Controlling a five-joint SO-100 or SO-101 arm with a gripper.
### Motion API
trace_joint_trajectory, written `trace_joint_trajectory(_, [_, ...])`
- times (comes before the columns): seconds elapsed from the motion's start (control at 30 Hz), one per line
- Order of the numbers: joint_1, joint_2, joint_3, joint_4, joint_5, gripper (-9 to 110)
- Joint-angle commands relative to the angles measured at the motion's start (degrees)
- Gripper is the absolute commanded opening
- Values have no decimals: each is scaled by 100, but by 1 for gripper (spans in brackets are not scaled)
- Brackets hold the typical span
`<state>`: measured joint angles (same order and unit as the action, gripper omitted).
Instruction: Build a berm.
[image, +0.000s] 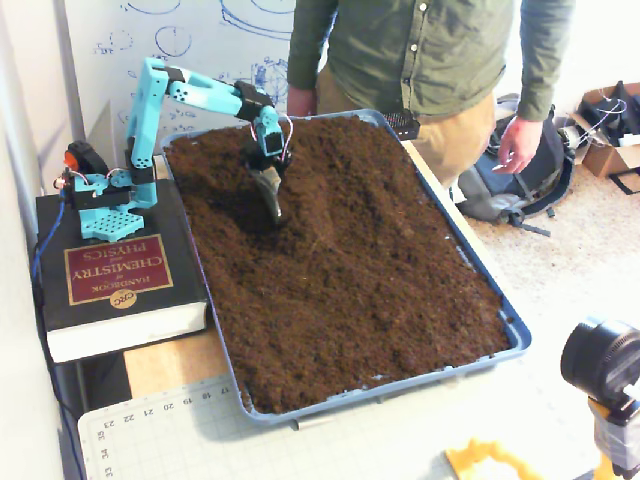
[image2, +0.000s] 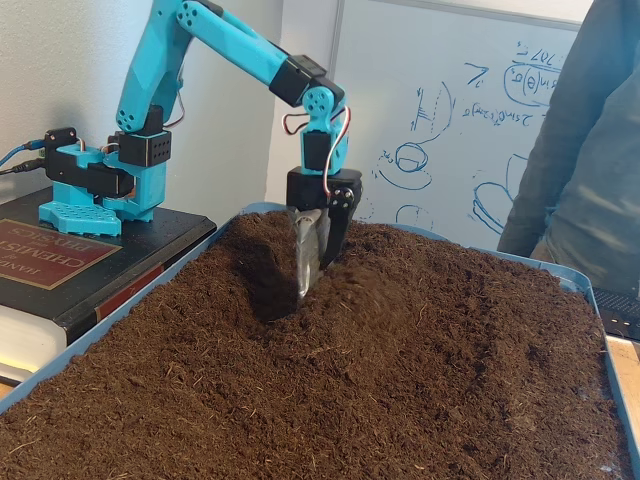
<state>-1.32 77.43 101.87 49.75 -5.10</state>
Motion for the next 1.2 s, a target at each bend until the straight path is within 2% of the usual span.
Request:
trace_joint_trajectory(0.0, [-53,958,-606,-158,-26,1])
trace_joint_trajectory(0.37, [-44,1995,-580,-123,-26,1])
trace_joint_trajectory(0.57, [79,2355,-176,853,-255,1])
trace_joint_trajectory(0.87, [1063,1969,290,2584,-1459,1])
trace_joint_trajectory(1.17, [1600,967,299,2619,-1811,1])
